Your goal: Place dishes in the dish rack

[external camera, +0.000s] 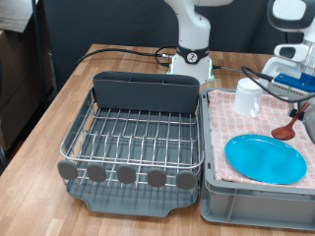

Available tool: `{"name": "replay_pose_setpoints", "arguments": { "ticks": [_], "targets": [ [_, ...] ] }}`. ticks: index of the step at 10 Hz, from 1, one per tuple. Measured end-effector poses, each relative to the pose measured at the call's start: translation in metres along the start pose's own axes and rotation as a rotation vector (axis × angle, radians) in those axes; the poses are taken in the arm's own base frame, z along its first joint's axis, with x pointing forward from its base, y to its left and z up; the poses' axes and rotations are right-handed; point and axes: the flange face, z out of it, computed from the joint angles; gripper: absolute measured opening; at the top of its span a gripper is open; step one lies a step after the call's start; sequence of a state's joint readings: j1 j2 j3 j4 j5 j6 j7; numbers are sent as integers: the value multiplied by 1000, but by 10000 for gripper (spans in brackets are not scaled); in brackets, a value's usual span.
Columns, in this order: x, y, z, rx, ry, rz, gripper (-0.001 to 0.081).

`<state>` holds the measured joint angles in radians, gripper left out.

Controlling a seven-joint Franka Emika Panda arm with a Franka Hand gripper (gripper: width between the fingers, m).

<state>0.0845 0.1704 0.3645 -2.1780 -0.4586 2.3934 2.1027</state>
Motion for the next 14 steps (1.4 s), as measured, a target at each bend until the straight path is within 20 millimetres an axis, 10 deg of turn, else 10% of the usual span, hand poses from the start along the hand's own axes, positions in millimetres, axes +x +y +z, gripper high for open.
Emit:
{"name": "replay_pose_setpoints", "arguments": {
  "ticks": [3, 6, 14],
  "targets": [
    [12, -1, -39, -34, 25, -5, 87],
    [22, 4, -35, -77, 54, 118, 87],
    [84, 75, -52, -167, 0, 553, 87]
  ]
}}
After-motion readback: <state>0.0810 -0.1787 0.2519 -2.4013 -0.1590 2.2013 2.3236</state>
